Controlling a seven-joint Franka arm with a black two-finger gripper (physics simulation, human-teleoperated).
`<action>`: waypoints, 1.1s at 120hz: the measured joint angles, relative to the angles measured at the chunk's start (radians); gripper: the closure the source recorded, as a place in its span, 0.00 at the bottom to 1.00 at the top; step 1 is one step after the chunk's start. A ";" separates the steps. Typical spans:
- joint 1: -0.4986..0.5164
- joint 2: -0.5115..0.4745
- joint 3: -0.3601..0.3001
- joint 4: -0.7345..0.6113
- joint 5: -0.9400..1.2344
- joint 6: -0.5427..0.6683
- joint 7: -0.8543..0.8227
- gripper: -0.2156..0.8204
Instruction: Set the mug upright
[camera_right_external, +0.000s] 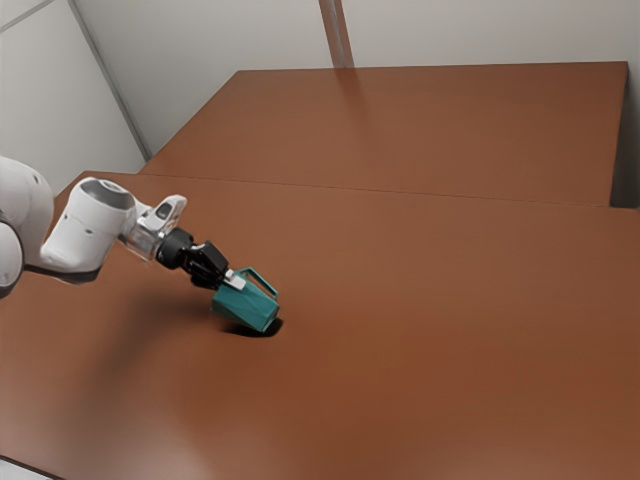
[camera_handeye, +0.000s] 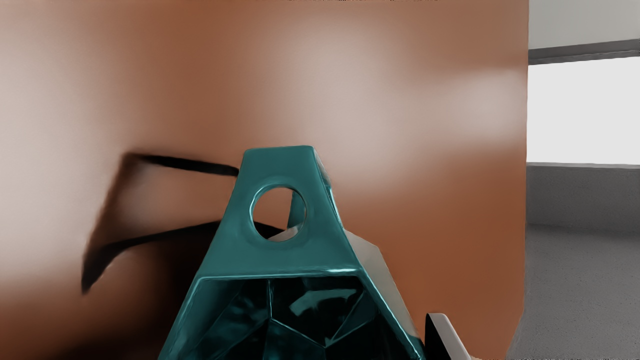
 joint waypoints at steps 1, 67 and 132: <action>0.000 -0.001 0.000 0.000 0.000 -0.001 0.001 0.90; -0.077 -0.187 -0.115 0.070 0.480 0.116 -0.135 0.96; -0.109 -0.149 -0.209 -0.026 0.967 0.424 -0.538 0.96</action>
